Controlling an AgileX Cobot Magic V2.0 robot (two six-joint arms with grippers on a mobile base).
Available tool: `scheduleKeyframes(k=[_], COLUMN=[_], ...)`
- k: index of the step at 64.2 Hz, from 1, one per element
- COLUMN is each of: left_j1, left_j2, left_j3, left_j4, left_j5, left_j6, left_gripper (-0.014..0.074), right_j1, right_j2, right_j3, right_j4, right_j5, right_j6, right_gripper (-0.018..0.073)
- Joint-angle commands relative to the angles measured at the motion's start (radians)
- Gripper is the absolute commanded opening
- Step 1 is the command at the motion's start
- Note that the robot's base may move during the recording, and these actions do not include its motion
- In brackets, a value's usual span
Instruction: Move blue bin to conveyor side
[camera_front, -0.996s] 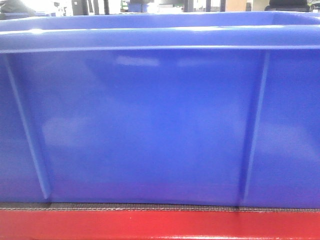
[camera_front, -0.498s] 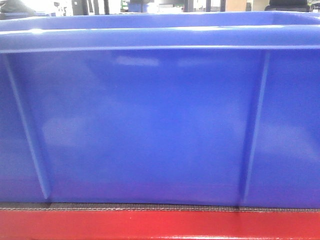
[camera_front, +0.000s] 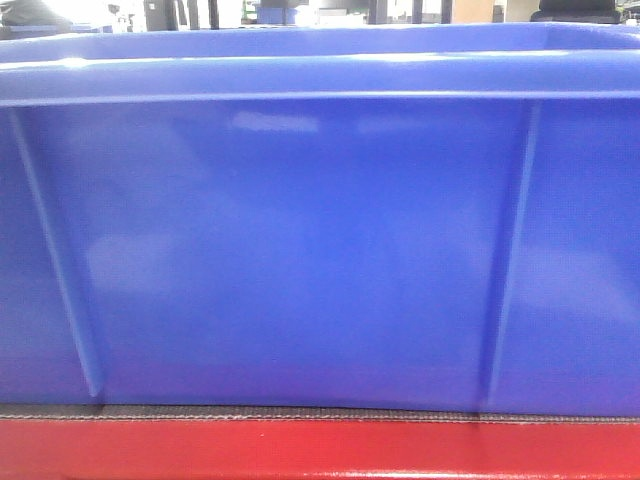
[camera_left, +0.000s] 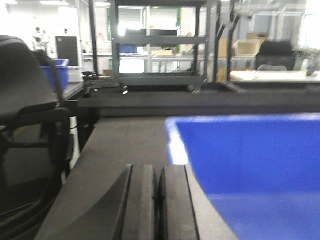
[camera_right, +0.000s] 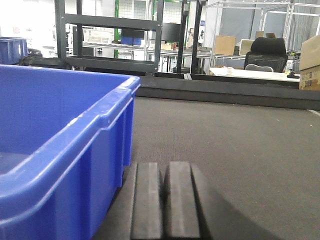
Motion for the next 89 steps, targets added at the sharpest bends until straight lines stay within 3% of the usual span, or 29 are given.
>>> scheduleKeyframes(k=[1,19,22,89], left_j1=[0.022,0.077,0.077,0.067], left_j2=[-0.055,-0.176,-0.176,-0.176], left_j3=[0.077,0.239,0.239,0.239], left_j4=[0.002,0.002,0.002,0.006], left_j5=[-0.002,-0.009,-0.056,-0.057], left_j6=[0.019,-0.02,-0.036,-0.049], left_gripper=[0.0,0.0,0.0,0.0], right_j1=[-0.005,-0.005,-0.005,-0.005], right_j2=[-0.005,-0.005,-0.005,-0.005], right_j3=[0.0,0.0,0.0,0.0], right_j4=[0.003,0.003,0.003,0.003], right_j5=[-0.026,-0.026,-0.026,-0.028], right_j6=[-0.004,-0.004,-0.004,-0.004], right_gripper=[-0.007,-0.007,-0.007,-0.007])
